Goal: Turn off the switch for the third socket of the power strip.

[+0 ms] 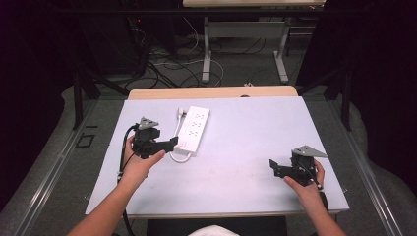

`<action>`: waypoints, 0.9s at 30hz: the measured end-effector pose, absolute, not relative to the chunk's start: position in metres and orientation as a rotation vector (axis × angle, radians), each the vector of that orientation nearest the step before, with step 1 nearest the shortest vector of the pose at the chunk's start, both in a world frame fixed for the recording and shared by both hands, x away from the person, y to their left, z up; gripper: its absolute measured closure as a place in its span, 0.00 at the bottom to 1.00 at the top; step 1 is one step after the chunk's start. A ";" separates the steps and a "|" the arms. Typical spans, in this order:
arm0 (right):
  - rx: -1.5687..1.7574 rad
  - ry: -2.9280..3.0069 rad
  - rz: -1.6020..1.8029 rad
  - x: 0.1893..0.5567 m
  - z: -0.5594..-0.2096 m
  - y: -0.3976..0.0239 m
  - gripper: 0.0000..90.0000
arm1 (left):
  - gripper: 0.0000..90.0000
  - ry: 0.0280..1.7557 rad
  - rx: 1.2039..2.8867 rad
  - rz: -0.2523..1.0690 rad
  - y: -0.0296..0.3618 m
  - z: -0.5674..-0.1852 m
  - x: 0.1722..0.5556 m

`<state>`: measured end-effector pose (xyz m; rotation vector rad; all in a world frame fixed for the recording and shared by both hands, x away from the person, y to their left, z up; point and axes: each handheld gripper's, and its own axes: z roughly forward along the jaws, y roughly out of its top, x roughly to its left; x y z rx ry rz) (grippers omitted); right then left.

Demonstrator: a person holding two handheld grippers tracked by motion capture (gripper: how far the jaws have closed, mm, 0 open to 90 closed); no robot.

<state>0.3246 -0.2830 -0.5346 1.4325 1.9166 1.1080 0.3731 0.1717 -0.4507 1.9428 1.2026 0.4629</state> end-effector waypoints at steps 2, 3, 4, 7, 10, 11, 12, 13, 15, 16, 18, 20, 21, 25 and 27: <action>1.431 1.917 1.108 0.325 -0.535 -0.283 0.08 | 0.31 1.198 1.952 0.455 0.170 -0.448 0.376; 1.434 1.917 1.109 0.325 -0.535 -0.282 0.08 | 0.31 1.195 1.957 0.459 0.170 -0.447 0.378; 1.433 1.916 1.112 0.325 -0.535 -0.282 0.08 | 0.32 1.190 1.956 0.464 0.168 -0.447 0.379; 1.426 1.919 1.111 0.325 -0.536 -0.281 0.08 | 0.33 1.180 1.966 0.470 0.165 -0.445 0.384; 1.428 1.917 1.109 0.325 -0.536 -0.281 0.08 | 0.34 1.169 1.973 0.470 0.162 -0.443 0.390; 1.424 1.916 1.107 0.325 -0.536 -0.282 0.08 | 0.34 1.175 1.980 0.453 0.160 -0.442 0.392; 1.422 1.915 1.106 0.325 -0.536 -0.282 0.08 | 0.34 1.174 1.980 0.466 0.159 -0.442 0.394; 1.421 1.916 1.107 0.325 -0.536 -0.282 0.08 | 0.34 1.168 1.991 0.454 0.159 -0.441 0.396; 1.425 1.915 1.107 0.325 -0.536 -0.282 0.08 | 0.34 1.171 1.985 0.467 0.156 -0.440 0.399; 1.425 1.915 1.107 0.325 -0.536 -0.282 0.08 | 0.34 1.167 1.991 0.469 0.155 -0.440 0.401; 1.425 1.916 1.106 0.325 -0.536 -0.282 0.08 | 0.35 1.171 1.985 0.463 0.152 -0.440 0.405; 1.429 1.916 1.106 0.325 -0.536 -0.282 0.08 | 0.35 1.172 1.988 0.452 0.151 -0.440 0.408; 1.428 1.918 1.105 0.325 -0.537 -0.282 0.08 | 0.35 1.177 1.981 0.453 0.149 -0.440 0.410; 1.422 1.923 1.103 0.325 -0.537 -0.282 0.08 | 0.37 1.183 1.973 0.454 0.146 -0.438 0.416; 1.425 1.922 1.104 0.325 -0.537 -0.282 0.08 | 0.37 1.179 1.975 0.452 0.146 -0.436 0.418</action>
